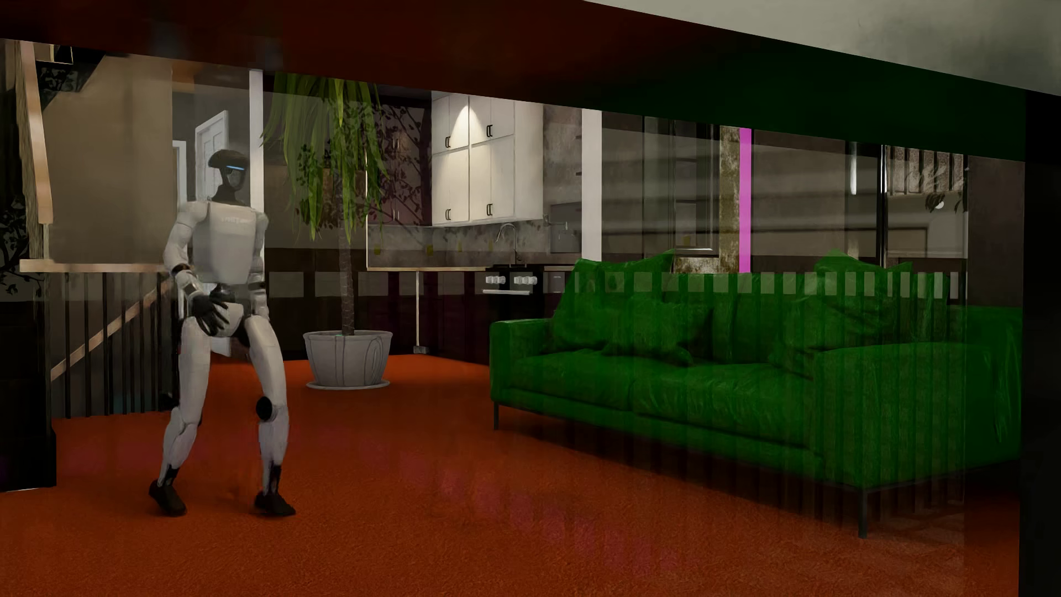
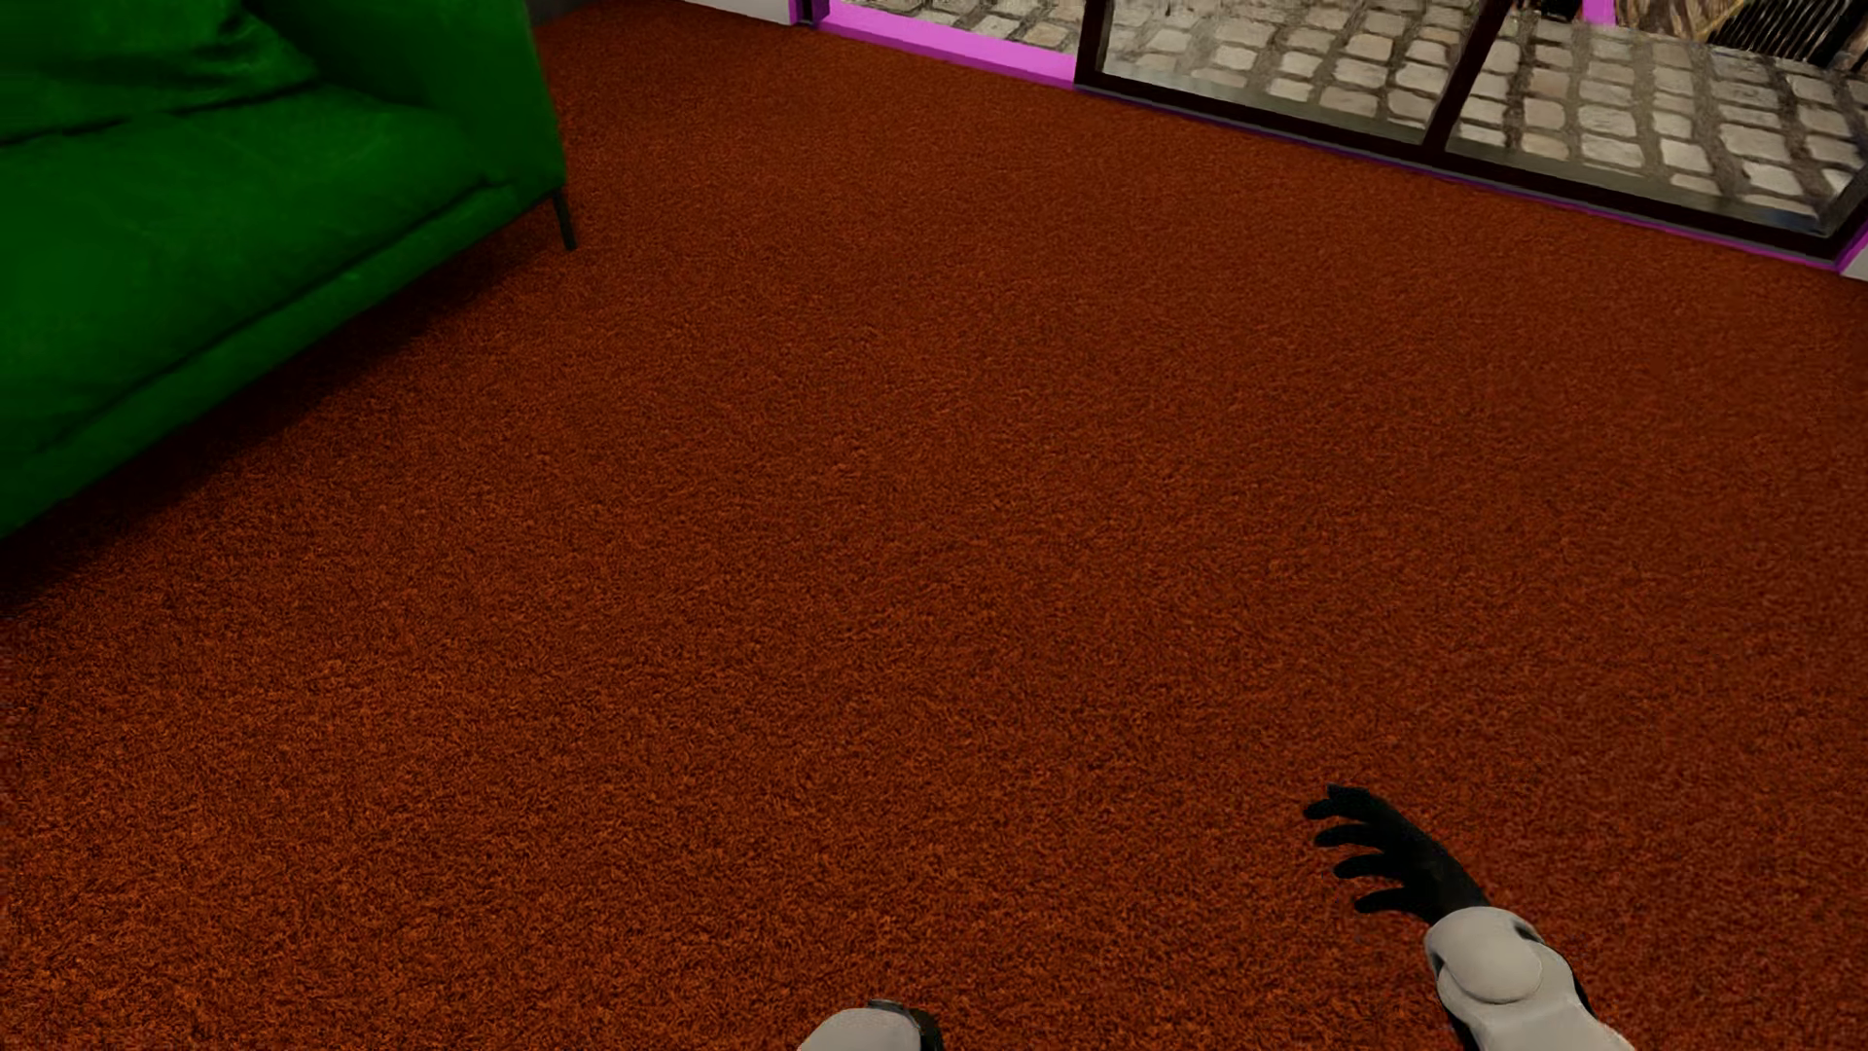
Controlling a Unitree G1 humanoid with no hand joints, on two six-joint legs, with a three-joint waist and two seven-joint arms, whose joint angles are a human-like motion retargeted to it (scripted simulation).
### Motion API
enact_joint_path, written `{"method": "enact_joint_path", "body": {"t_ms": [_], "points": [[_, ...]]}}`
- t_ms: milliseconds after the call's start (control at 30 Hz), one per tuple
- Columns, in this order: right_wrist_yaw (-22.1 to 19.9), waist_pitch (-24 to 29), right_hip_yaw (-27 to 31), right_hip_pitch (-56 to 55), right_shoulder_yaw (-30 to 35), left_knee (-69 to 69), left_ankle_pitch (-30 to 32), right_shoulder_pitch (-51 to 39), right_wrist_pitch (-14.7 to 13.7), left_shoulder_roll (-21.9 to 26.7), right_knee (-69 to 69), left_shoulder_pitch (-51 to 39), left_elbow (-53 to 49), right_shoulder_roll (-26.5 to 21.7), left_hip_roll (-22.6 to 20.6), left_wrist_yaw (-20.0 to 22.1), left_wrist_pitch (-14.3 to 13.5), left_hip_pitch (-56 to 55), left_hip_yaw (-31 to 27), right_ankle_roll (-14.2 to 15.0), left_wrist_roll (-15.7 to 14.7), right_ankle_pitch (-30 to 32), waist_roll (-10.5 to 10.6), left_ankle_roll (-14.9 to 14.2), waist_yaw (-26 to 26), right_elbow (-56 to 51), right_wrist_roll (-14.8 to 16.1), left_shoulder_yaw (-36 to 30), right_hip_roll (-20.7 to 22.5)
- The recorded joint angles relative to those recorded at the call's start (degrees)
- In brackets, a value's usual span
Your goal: Move towards the sofa
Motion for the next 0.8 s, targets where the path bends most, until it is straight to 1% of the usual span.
{"method": "enact_joint_path", "body": {"t_ms": [33,67,100,133,167,200,233,267,300,333,367,400,433,467,500,533,567,633,700,733,800], "points": [[0.0,-0.4,0.0,2.5,-0.3,-6.4,-5.3,-1.1,0.0,-0.4,-0.4,0.2,1.0,0.2,1.0,0.0,0.0,1.2,0.0,0.0,0.0,-2.7,-0.1,0.0,1.5,-1.9,0.0,0.4,-0.3],[0.0,-0.9,0.0,4.6,0.0,-6.9,-11.8,-2.0,0.0,-1.1,-0.3,0.3,2.7,0.5,2.0,0.0,0.0,1.8,0.0,0.0,0.0,-4.8,-0.2,0.0,2.7,-3.6,0.0,0.6,-0.8],[0.0,-1.9,0.0,6.1,0.4,-5.9,-14.3,-2.5,0.0,-1.9,0.2,0.3,4.7,1.0,2.6,0.0,0.0,1.7,0.0,0.0,0.0,-5.4,-0.4,0.0,3.5,-5.2,0.0,0.2,-1.5],[0.0,-3.3,0.0,6.7,1.0,-4.7,-11.9,-2.2,0.0,-2.7,1.3,0.2,6.8,1.4,2.8,0.0,0.0,0.6,0.0,0.0,0.0,-3.9,-1.1,0.0,3.9,-6.7,0.0,-0.8,-2.4],[0.0,-5.1,0.0,6.6,1.7,-3.3,-4.9,-0.8,0.0,-3.4,2.8,0.3,8.9,2.1,2.3,0.0,0.0,-1.1,0.0,0.0,0.0,0.0,-2.3,0.0,3.7,-8.1,0.0,-1.9,-3.3],[0.0,-6.8,0.0,6.4,2.3,-1.3,2.8,1.6,0.0,-3.6,4.9,0.2,10.9,3.2,1.1,0.0,0.0,-2.7,0.0,0.0,0.0,6.2,-4.1,0.0,2.5,-8.5,0.0,-3.4,-4.3],[0.0,-7.7,0.0,6.4,2.9,0.7,7.0,4.8,0.0,-3.2,8.2,-0.2,12.4,4.6,-1.1,0.0,0.0,-2.9,0.0,0.0,0.0,14.9,-6.1,0.0,0.5,-7.2,0.0,-5.4,-5.1],[0.0,-7.9,0.0,5.3,4.1,1.9,7.0,8.0,0.0,-2.5,13.4,-1.0,12.9,5.9,-3.6,0.0,0.0,-1.2,0.0,0.0,0.0,25.5,-7.8,0.0,-1.4,-4.5,0.0,-6.6,-5.9],[0.0,-7.8,0.0,1.9,7.0,1.4,4.5,10.5,0.0,-1.6,20.4,-1.8,12.1,6.7,-6.1,0.0,0.0,2.0,0.0,0.0,0.0,35.2,-9.2,0.0,-2.7,-0.9,0.0,-6.3,-6.9],[0.0,-7.7,0.0,-3.6,11.8,-0.1,0.8,11.9,0.0,-0.8,28.4,-2.6,10.3,6.9,-8.4,0.0,0.0,5.7,0.0,0.0,0.0,40.7,-10.4,0.0,-3.6,3.2,0.0,-4.8,-8.0],[0.0,-7.5,0.0,-9.8,17.6,-1.4,-2.7,12.7,0.0,-0.3,36.6,-3.6,7.9,6.9,-10.2,0.0,0.0,9.1,0.0,0.0,0.0,40.4,-11.2,0.0,-4.8,7.3,0.0,-2.2,-8.5],[0.0,-7.3,0.0,-15.7,22.7,-2.5,-5.3,13.5,0.0,0.2,44.1,-4.7,5.3,7.0,-11.6,0.0,0.0,11.9,0.0,0.0,0.0,35.6,-11.4,0.0,-7.0,11.0,0.0,0.7,-8.2],[0.0,-6.8,0.0,-20.9,26.0,-3.8,-7.4,14.7,0.0,0.6,49.4,-6.0,2.2,7.2,-12.9,0.0,0.0,14.9,0.0,0.0,0.0,29.3,-11.2,0.0,-10.0,14.5,0.0,3.2,-7.6],[0.0,-6.1,0.0,-25.1,27.5,-5.2,-9.4,16.3,0.0,1.0,51.4,-7.4,-1.2,7.5,-13.9,0.0,0.0,18.4,0.0,0.0,0.0,23.8,-10.8,0.0,-13.2,17.6,0.0,5.4,-6.9],[0.0,-5.5,0.0,-28.5,27.7,-6.5,-11.4,18.2,0.0,1.3,49.6,-8.6,-4.9,7.6,-14.2,0.0,0.0,21.9,0.0,0.0,0.0,20.2,-10.2,0.0,-16.3,20.1,0.0,7.4,-6.0],[0.0,-4.9,0.0,-31.0,27.3,-7.5,-13.1,20.4,0.0,1.3,44.4,-9.8,-8.4,7.5,-13.8,0.0,0.0,25.0,0.0,0.0,0.0,18.5,-9.3,0.0,-19.4,21.6,0.0,8.9,-5.2],[0.0,-4.3,0.0,-32.4,26.6,-8.2,-14.3,22.7,0.0,1.2,36.7,-11.0,-11.5,7.1,-13.1,0.0,0.0,27.8,0.0,0.0,0.0,18.6,-8.3,0.0,-22.4,21.9,0.0,9.7,-4.4],[0.0,-3.6,0.0,-32.6,25.4,-9.1,-16.4,26.6,0.0,1.2,18.6,-13.2,-16.5,6.3,-11.2,0.0,0.0,32.7,0.0,0.0,0.0,22.2,-6.9,0.0,-27.0,20.5,0.0,9.3,-3.2],[0.0,-4.2,0.0,-32.7,25.2,-9.9,-18.7,28.5,0.0,1.4,2.8,-14.2,-20.6,5.9,-9.4,0.0,0.0,36.9,0.0,0.0,0.0,27.0,-6.7,0.0,-28.4,18.7,0.0,7.8,-2.9],[0.0,-4.7,0.0,-32.9,25.0,-10.4,-19.9,28.6,0.0,1.7,-2.4,-13.8,-22.3,5.8,-8.8,0.0,0.0,39.0,0.0,0.0,0.0,28.9,-7.2,0.0,-28.3,18.1,0.0,7.2,-3.2],[0.0,-5.6,0.0,-33.7,23.1,-10.7,-21.6,27.7,0.0,2.1,-10.2,-11.7,-23.4,5.7,-7.8,0.0,0.0,43.5,0.0,0.0,0.0,6.5,-8.5,0.0,-27.7,17.5,0.0,6.1,-3.1]]}}
